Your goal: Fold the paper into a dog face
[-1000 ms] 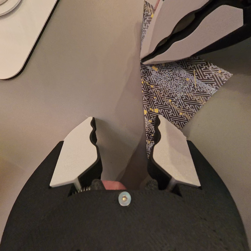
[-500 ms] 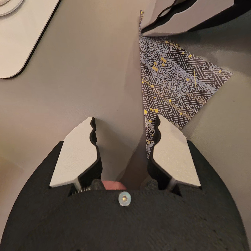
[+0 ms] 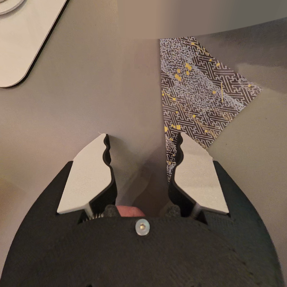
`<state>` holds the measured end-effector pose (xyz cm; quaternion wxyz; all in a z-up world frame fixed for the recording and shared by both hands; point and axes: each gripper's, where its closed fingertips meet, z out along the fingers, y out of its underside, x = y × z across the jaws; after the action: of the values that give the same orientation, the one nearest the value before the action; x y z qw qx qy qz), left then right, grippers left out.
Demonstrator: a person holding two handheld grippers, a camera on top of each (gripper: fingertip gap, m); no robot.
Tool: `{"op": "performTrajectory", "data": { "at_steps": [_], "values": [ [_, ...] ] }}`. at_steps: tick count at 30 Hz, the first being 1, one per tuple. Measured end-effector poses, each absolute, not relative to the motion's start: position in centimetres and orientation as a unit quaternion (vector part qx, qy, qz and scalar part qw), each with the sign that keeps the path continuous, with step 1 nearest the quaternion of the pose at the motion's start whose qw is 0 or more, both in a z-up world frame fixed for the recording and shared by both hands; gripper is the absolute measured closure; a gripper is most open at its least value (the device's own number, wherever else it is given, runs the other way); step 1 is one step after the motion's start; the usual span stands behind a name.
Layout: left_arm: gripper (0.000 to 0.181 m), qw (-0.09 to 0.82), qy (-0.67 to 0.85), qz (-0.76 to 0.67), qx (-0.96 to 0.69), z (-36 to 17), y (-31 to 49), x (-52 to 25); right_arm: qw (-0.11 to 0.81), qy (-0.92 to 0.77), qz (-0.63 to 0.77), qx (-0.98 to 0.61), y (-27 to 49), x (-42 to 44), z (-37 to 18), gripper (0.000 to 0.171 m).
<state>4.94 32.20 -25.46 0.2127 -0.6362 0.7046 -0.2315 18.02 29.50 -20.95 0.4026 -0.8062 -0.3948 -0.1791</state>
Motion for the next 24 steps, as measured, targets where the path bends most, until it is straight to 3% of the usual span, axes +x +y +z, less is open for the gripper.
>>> {"op": "performTrajectory", "data": {
  "at_steps": [8, 24],
  "values": [
    [0.101, 0.204, 0.695, -0.205, -0.659, -25.4, 31.6, 5.0, 0.366, -0.507, -0.180, -0.759, 29.6, 10.6, -24.8, 0.171],
    [0.100, 0.212, 0.690, -0.215, -0.658, -25.5, 31.6, 5.0, 0.375, -0.511, -0.254, -0.731, 29.6, 15.0, -24.7, 0.171]
  ]
}}
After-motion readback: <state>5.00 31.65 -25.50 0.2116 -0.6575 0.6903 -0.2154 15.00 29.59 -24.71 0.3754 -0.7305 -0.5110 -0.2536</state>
